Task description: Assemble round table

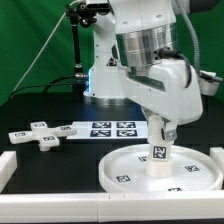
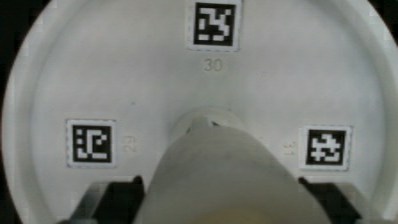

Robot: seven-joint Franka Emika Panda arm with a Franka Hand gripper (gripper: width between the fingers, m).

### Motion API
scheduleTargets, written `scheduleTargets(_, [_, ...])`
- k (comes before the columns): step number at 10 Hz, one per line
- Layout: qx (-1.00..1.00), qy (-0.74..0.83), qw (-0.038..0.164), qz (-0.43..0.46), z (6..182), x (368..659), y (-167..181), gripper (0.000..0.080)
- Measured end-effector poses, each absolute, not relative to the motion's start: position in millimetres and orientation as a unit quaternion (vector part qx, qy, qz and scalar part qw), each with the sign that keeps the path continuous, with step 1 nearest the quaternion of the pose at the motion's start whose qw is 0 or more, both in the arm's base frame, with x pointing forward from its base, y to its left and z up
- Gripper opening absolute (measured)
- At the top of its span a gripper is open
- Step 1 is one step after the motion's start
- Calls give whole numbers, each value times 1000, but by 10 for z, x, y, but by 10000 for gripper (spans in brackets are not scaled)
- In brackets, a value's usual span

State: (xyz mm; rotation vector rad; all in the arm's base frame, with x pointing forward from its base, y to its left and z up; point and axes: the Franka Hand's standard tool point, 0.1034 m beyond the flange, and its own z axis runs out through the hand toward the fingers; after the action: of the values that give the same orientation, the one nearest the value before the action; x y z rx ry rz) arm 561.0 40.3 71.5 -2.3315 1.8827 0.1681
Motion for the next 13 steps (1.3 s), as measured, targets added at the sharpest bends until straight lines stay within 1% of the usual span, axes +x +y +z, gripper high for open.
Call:
scheduleTargets(2, [-739,667,75,63,716,5614,422,409])
scheduleTargets(5, [-755,648,74,62,717,5612,432,409])
scheduleTargets(6, [-777,623,76,60,734,5631,453,561])
scheduleTargets(7, [-789,606,78,59,754,5653,469,622])
scheduleTargets(8, [-829,551,79,52,762,5665,483,622])
scheduleTargets(9, [-856,508,83,49,751,5662,477,644])
scheduleTargets(11, [-881,463,85,44,751,5662,480,648])
scheduleTargets(13, [-921,378,88,37,750,5660,476,649])
